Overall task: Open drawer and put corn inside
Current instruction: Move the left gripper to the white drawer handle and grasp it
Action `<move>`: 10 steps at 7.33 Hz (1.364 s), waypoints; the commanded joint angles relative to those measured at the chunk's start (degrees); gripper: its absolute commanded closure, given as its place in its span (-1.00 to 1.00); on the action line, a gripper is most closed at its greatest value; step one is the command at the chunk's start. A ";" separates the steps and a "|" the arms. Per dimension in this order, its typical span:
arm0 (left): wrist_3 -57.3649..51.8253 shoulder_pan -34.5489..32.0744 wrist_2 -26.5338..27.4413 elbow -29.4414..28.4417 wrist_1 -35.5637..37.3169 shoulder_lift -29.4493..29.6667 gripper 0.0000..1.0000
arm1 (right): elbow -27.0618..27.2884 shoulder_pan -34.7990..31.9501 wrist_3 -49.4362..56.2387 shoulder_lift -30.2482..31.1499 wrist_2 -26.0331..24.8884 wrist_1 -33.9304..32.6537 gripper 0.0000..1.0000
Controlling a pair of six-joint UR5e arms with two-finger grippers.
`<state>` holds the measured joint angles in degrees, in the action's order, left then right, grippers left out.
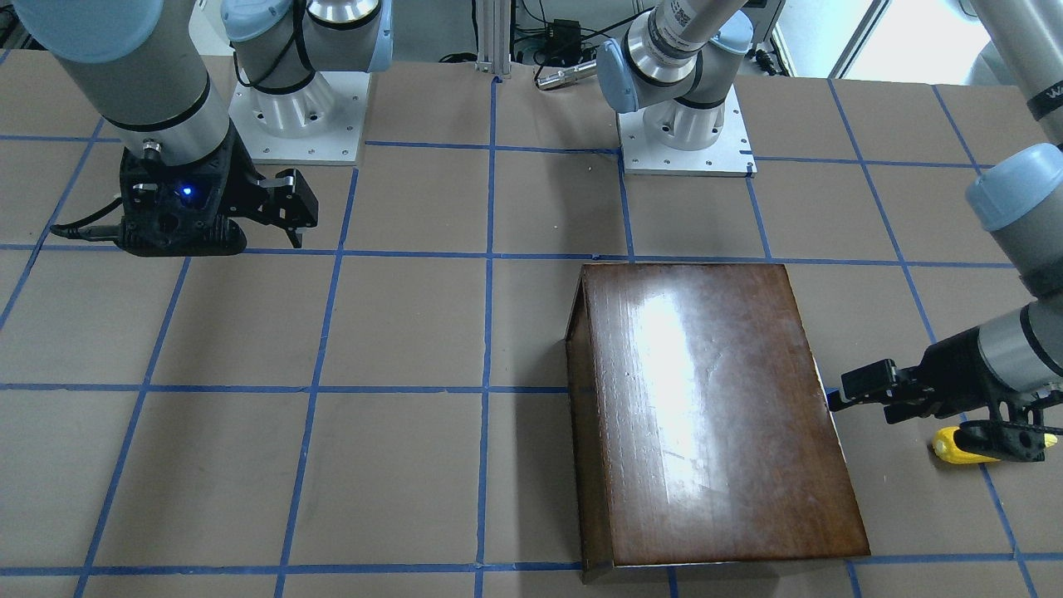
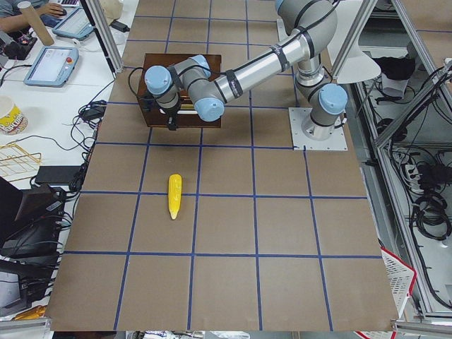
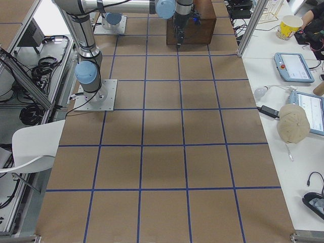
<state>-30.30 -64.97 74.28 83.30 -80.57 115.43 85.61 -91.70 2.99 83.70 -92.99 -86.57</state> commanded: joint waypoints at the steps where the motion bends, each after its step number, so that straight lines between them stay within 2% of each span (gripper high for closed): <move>1: 0.76 0.02 -0.98 0.37 0.24 0.41 -1.00 | 0.00 0.03 0.00 0.06 0.00 0.00 -1.00; 10: 1.21 0.02 -1.07 1.69 0.42 2.34 -1.00 | 0.00 0.03 0.00 -0.02 0.00 0.00 -1.00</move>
<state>-29.09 -64.95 73.22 84.99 -80.16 117.50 85.60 -91.67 2.99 83.72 -92.99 -86.57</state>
